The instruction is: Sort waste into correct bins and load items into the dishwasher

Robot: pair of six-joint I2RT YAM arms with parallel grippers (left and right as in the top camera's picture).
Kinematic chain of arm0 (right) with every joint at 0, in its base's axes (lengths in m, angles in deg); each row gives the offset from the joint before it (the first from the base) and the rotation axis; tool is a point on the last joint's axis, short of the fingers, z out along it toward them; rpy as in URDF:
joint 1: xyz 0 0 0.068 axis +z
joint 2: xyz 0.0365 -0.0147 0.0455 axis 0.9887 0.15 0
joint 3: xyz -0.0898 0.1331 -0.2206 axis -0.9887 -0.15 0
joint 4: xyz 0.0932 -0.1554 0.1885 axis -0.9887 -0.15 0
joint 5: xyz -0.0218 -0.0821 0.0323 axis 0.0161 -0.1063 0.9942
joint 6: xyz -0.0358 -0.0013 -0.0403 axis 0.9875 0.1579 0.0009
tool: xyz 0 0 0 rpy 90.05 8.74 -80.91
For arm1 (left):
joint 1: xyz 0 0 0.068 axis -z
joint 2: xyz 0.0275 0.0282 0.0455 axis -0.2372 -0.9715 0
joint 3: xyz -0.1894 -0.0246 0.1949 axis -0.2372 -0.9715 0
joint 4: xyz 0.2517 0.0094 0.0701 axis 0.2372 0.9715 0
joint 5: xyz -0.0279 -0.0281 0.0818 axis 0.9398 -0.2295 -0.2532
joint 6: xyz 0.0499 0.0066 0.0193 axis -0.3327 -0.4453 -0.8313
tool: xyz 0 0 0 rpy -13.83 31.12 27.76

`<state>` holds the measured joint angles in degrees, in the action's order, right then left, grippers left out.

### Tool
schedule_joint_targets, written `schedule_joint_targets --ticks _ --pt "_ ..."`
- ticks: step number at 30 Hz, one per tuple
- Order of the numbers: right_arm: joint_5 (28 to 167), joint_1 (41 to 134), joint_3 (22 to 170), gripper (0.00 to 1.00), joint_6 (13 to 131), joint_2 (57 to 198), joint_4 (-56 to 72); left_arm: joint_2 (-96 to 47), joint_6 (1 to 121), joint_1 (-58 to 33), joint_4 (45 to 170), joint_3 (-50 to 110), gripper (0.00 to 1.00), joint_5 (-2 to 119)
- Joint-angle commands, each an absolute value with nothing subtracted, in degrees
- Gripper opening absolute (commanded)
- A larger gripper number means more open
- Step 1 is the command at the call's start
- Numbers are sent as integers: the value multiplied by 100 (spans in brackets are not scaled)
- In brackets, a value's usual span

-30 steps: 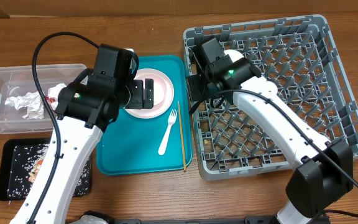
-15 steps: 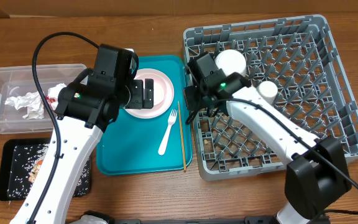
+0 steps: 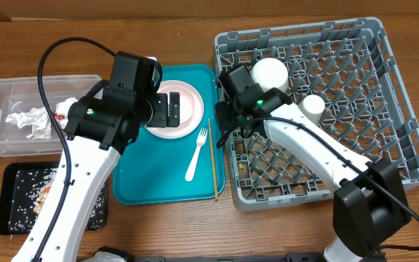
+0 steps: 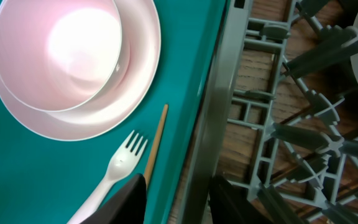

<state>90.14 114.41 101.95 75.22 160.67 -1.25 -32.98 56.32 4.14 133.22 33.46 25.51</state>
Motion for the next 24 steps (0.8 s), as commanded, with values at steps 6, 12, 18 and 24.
schedule_joint_targets --ticks 6,12,18,24 --pt "8957 11469 9900 38 7494 16053 319 -3180 5632 382 13318 3488 100 2476" --pt "8754 11469 9900 41 7496 16053 437 -3180 5632 382 13316 3488 100 2476" --pt "8748 11476 9898 26 7492 16053 424 -3180 5632 382 13318 3488 100 2476" --pt "8745 11474 9894 25 7489 16097 428 -3180 5632 382 13316 3488 100 2476"
